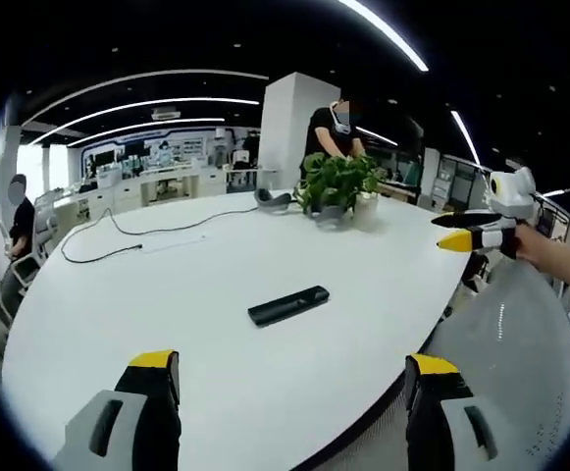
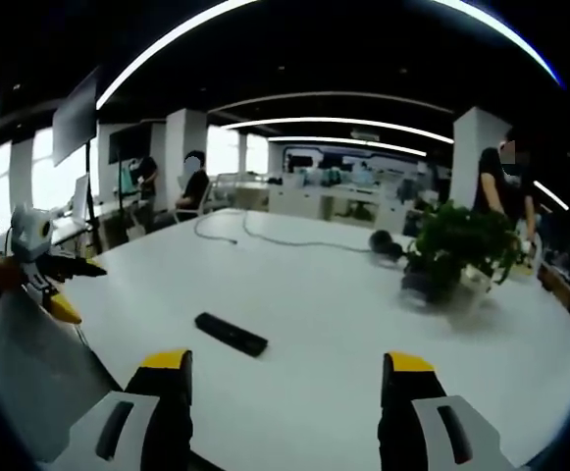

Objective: Press the specified remote control buttons in sequence, fully releasing each button before pressing the next.

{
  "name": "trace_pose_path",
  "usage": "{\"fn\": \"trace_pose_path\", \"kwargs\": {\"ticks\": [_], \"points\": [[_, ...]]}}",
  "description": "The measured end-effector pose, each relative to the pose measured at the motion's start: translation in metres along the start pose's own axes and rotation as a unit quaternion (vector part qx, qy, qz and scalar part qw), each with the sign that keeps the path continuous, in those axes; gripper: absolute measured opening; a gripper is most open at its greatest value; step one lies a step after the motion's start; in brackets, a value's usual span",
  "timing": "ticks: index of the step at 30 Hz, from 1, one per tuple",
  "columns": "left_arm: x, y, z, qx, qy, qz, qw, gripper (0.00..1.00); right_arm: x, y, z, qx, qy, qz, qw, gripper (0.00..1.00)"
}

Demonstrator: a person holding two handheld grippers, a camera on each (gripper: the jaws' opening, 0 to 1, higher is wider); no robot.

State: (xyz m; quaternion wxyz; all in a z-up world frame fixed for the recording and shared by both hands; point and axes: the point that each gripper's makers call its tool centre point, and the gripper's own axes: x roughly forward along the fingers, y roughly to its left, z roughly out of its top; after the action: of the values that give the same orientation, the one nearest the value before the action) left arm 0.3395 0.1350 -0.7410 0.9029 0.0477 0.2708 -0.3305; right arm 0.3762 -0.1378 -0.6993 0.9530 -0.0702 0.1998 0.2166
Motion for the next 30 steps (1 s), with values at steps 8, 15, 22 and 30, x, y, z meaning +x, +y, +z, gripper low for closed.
{"fn": "trace_pose_path", "kwargs": {"ticks": [8, 15, 22, 30], "points": [[0.023, 0.009, 0.023, 0.013, 0.001, -0.019, 0.9997, 1.0, 0.001, 0.005, 0.001, -0.004, 0.004, 0.007, 1.0, 0.76], [0.049, 0.015, 0.021, 0.052, 0.035, -0.044, 0.9971, 0.9, 0.003, 0.011, -0.001, -0.01, 0.015, 0.014, 0.9997, 0.76], [0.079, 0.02, 0.011, 0.1, 0.081, -0.077, 0.9887, 0.86, 0.004, 0.013, -0.005, -0.015, 0.03, 0.017, 0.9993, 0.75], [0.11, 0.023, 0.003, 0.12, 0.115, -0.108, 0.9801, 0.83, 0.006, 0.015, -0.012, -0.025, 0.048, 0.021, 0.9983, 0.74]]}}
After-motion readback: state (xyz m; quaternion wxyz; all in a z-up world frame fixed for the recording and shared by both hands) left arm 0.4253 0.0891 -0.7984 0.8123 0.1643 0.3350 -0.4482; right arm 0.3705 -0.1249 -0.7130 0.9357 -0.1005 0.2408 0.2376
